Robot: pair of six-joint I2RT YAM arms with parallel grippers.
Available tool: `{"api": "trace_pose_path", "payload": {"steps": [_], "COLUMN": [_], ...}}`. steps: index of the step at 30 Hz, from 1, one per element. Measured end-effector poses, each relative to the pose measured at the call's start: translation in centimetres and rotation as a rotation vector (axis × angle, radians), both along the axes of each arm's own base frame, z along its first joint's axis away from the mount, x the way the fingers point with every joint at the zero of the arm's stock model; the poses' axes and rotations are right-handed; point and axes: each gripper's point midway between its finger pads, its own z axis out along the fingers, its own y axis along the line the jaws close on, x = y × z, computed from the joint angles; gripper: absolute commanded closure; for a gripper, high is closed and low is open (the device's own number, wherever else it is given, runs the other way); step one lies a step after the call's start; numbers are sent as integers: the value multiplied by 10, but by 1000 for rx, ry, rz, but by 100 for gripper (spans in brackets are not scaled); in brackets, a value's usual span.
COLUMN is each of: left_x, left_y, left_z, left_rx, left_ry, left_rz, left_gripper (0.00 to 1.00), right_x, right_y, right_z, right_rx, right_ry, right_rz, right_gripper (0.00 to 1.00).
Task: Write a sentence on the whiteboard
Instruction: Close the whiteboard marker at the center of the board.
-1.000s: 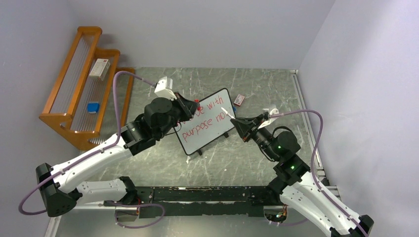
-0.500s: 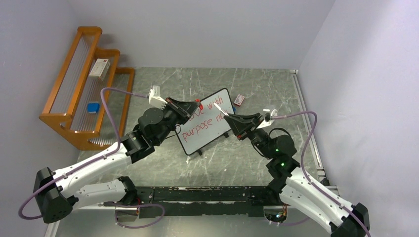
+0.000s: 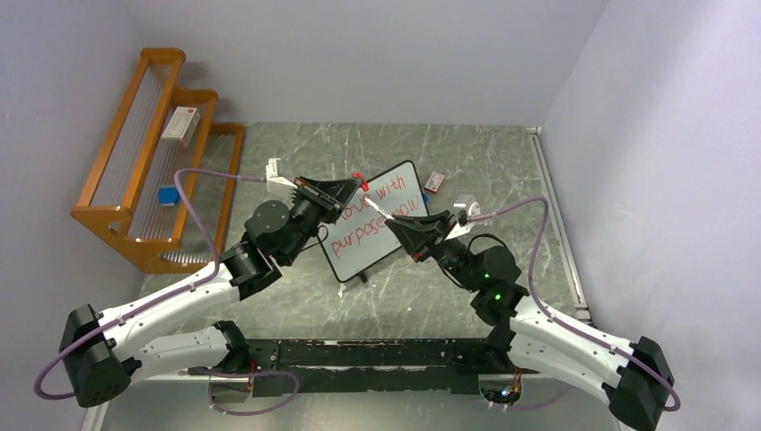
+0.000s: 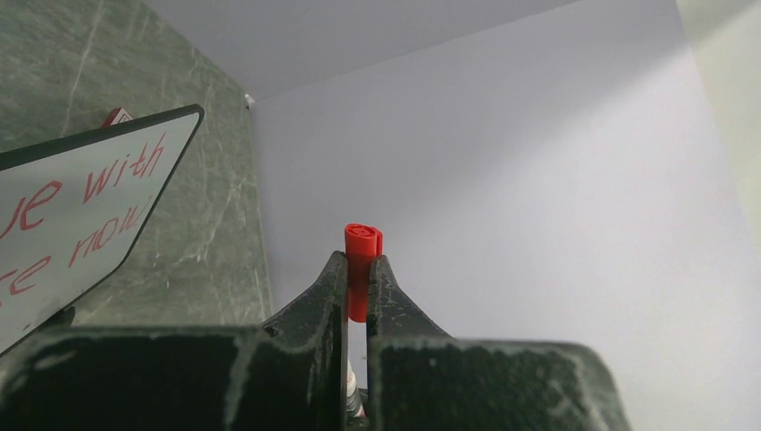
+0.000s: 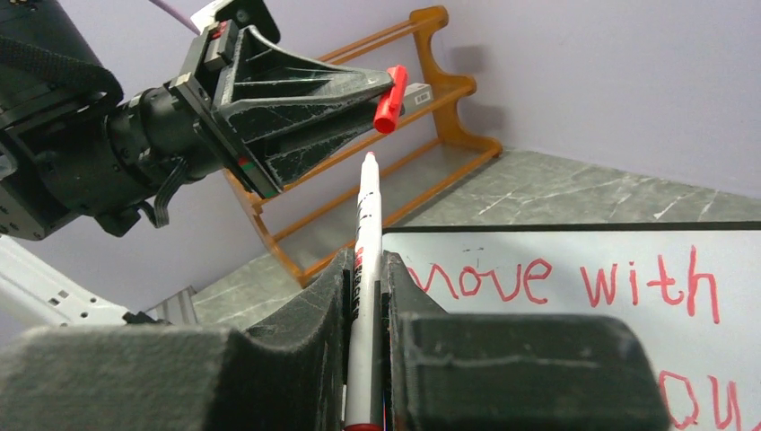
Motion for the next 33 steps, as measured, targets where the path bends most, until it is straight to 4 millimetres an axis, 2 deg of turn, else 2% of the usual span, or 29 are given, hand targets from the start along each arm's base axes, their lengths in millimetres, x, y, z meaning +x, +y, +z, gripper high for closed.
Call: {"api": "trace_pose_path", "payload": {"steps": [19,33], "left_x": [-2,-2], "left_y": [-1,-3], "left_z": [-3,-1], "left_rx": [-20,-38], "left_ry": [6,5], "left_rz": [-12,-21], "left_gripper": [95,95], "right_x": [7,10], "right_y": [-7,-5], "right_z": [10,5], "right_rx": [43,34], "right_ry": [-12,6], "right_rz": [-75,-78], "right_gripper": [100,100]}}
